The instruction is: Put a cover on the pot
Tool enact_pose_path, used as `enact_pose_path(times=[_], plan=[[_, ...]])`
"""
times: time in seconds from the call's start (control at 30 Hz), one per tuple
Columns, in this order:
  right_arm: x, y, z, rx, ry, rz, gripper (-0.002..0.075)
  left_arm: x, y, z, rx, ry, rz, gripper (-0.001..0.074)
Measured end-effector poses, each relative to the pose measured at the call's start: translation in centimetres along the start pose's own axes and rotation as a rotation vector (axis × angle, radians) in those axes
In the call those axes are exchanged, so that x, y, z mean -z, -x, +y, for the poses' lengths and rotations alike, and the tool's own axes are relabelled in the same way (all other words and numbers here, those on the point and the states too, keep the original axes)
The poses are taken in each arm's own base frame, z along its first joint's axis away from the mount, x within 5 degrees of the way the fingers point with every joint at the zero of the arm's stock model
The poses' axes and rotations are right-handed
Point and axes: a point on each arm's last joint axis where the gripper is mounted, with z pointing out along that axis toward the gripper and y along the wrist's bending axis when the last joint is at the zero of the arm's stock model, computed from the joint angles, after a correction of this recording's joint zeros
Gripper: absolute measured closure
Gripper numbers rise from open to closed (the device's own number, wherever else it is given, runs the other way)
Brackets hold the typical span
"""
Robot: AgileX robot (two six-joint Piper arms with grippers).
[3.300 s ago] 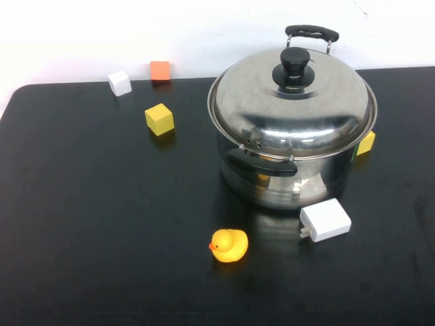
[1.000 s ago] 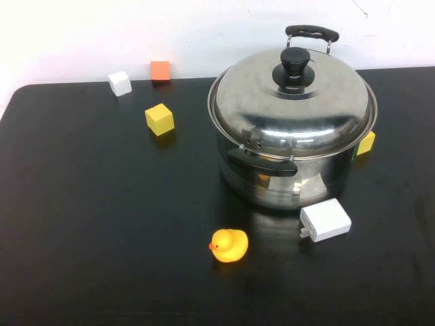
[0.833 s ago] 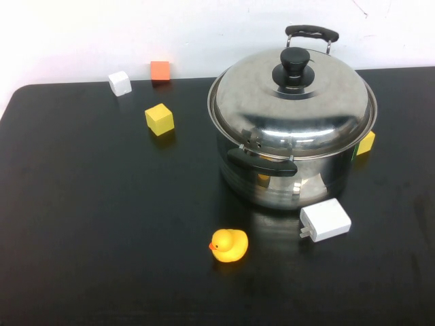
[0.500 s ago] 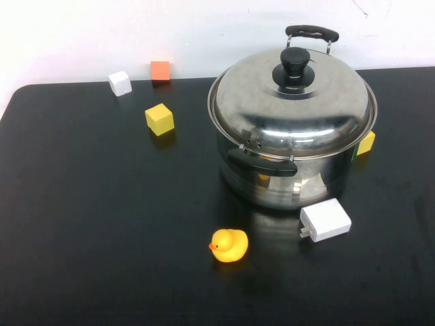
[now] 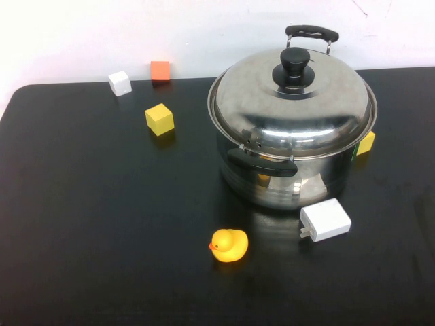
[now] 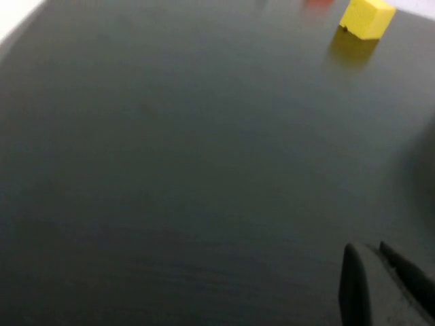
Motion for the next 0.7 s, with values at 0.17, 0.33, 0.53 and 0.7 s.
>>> enact_pose_path(times=[0.17, 0.33, 0.53, 0.7], plan=[[0.0, 0.0, 0.0, 0.0, 0.0, 0.0, 0.0728, 0.0, -0.03, -0.04, -0.1, -0.005, 0.003, 0.0735], [0.0, 0.0, 0.0, 0.0, 0.0, 0.0, 0.0728, 0.0, -0.05, -0.08, -0.111, -0.009, 0.005, 0.0735], [0.0, 0.0, 0.0, 0.0, 0.0, 0.0, 0.0728, 0.0, -0.05, -0.09, -0.111, -0.01, 0.005, 0.0736], [0.0, 0.0, 0.0, 0.0, 0.0, 0.0, 0.0728, 0.0, -0.05, -0.09, -0.111, -0.01, 0.005, 0.0735]])
